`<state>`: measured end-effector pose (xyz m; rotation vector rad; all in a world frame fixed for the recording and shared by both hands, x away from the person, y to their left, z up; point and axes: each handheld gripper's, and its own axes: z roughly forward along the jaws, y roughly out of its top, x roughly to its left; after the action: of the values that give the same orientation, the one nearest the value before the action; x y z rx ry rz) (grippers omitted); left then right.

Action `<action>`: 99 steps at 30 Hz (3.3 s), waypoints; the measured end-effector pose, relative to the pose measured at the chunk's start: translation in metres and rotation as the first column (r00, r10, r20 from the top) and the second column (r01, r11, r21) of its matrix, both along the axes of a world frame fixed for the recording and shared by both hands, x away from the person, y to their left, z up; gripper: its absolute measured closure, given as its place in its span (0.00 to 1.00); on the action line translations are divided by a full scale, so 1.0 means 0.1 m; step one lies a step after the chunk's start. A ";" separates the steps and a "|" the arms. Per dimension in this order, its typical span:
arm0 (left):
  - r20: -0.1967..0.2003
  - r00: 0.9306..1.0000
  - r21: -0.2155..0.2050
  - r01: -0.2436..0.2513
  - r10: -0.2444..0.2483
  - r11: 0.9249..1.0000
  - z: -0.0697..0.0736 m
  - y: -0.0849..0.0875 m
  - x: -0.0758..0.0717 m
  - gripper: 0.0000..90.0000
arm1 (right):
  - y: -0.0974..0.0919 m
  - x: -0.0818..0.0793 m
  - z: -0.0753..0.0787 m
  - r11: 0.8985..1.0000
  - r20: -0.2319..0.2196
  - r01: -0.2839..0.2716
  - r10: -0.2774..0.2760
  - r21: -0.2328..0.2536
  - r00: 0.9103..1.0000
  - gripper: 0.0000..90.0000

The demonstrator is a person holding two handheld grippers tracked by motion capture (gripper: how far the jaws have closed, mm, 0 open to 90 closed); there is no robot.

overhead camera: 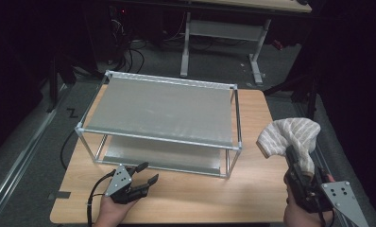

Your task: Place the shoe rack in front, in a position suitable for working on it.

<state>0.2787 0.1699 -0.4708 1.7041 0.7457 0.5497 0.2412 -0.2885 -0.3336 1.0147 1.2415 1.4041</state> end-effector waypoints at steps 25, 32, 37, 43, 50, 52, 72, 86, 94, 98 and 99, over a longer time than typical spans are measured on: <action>0.030 0.999 -0.039 0.038 -0.037 0.998 -0.01 -0.21 0.09 0.46 | 0.04 0.71 -1.61 0.991 -0.629 -0.036 -0.052 -0.127 0.775 0.60; 0.024 1.000 -0.020 0.017 -0.016 1.000 0.07 -0.17 0.08 0.48 | 0.09 0.64 -1.50 0.992 -0.592 -0.032 -0.045 -0.119 0.805 0.47; 0.071 0.997 -0.025 -0.014 0.016 1.000 0.18 -0.13 0.02 0.48 | 0.13 0.51 -1.35 0.993 -0.526 -0.051 -0.011 -0.103 0.850 0.44; 0.138 0.988 -0.019 -0.062 0.064 0.998 0.36 -0.13 -0.05 0.43 | 0.26 0.40 -1.24 0.989 -0.472 -0.100 0.038 -0.106 0.881 0.41; 0.146 0.986 -0.027 -0.073 0.076 0.997 0.57 -0.14 -0.08 0.42 | 0.43 0.37 -1.20 0.979 -0.447 -0.163 0.093 -0.121 0.890 0.41; 0.132 0.988 -0.042 -0.081 0.086 0.996 0.63 -0.11 -0.04 0.42 | 0.48 0.39 -1.20 0.976 -0.443 -0.177 0.106 -0.123 0.890 0.42; 0.121 0.980 0.000 -0.160 0.159 0.987 0.77 -0.09 0.16 0.42 | 0.71 0.61 -1.11 0.964 -0.425 -0.233 0.161 -0.124 0.891 0.80; 0.097 0.973 -0.006 -0.208 0.207 0.978 0.81 -0.05 0.48 0.43 | 0.78 0.63 -1.11 0.955 -0.441 -0.272 0.193 -0.123 0.876 0.89; 0.085 0.975 -0.019 -0.206 0.207 0.978 0.74 0.00 0.39 0.43 | 0.83 0.58 -1.11 0.947 -0.440 -0.298 0.218 -0.122 0.871 0.89; 0.078 0.981 -0.031 -0.177 0.179 0.984 0.61 -0.01 0.18 0.43 | 0.87 0.56 -1.11 0.941 -0.440 -0.315 0.232 -0.123 0.867 0.89; 0.073 0.983 -0.038 -0.169 0.171 0.985 0.56 -0.02 0.13 0.42 | 0.89 0.55 -1.11 0.940 -0.441 -0.320 0.239 -0.119 0.865 0.89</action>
<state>0.2919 0.1679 -0.4149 1.5906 0.8459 0.7132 0.2966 -0.1999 -0.4447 1.0679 1.8721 1.2851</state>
